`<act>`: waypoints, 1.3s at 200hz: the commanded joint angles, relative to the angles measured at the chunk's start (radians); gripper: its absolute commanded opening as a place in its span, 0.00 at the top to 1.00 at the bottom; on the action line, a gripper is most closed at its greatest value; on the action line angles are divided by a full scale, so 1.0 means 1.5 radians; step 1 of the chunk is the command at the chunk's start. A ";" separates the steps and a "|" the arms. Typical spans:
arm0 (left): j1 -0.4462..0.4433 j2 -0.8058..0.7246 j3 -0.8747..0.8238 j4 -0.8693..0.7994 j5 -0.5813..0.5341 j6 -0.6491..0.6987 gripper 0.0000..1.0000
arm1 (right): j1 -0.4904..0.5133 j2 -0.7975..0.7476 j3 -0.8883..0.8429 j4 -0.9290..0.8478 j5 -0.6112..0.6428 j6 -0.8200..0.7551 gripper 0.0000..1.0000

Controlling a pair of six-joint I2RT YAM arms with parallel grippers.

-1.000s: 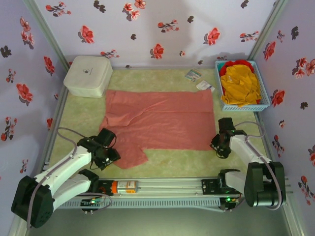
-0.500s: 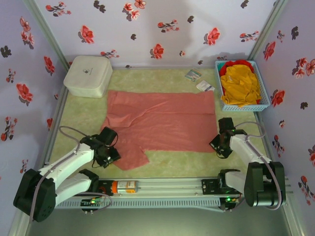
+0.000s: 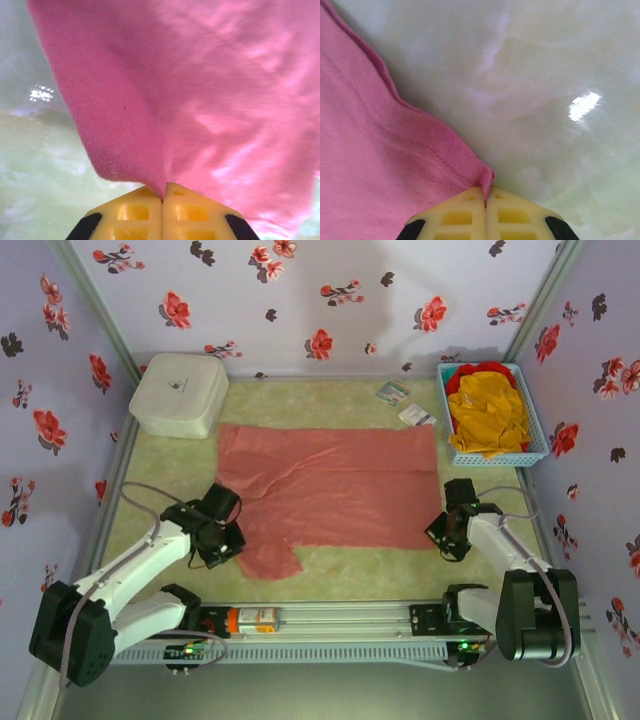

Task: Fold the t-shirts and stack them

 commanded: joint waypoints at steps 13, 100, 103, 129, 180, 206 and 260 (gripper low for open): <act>0.049 0.020 0.101 -0.088 0.000 0.090 1.00 | -0.009 -0.010 0.053 0.029 -0.032 -0.007 1.00; 0.141 0.165 0.339 -0.099 0.044 0.239 1.00 | -0.027 0.071 0.177 0.013 -0.035 -0.048 1.00; 0.142 0.171 0.345 -0.099 0.045 0.243 1.00 | -0.028 0.075 0.180 0.013 -0.034 -0.050 1.00; 0.153 0.216 0.390 -0.106 0.051 0.272 1.00 | -0.035 0.113 0.209 0.021 -0.042 -0.062 1.00; 0.193 0.288 0.458 -0.105 0.051 0.305 1.00 | -0.045 0.197 0.279 0.035 -0.056 -0.083 1.00; 0.201 0.331 0.491 -0.098 0.051 0.315 1.00 | -0.047 0.238 0.312 0.045 -0.063 -0.086 1.00; 0.213 0.410 0.559 -0.092 0.050 0.335 1.00 | -0.052 0.303 0.370 0.054 -0.059 -0.087 1.00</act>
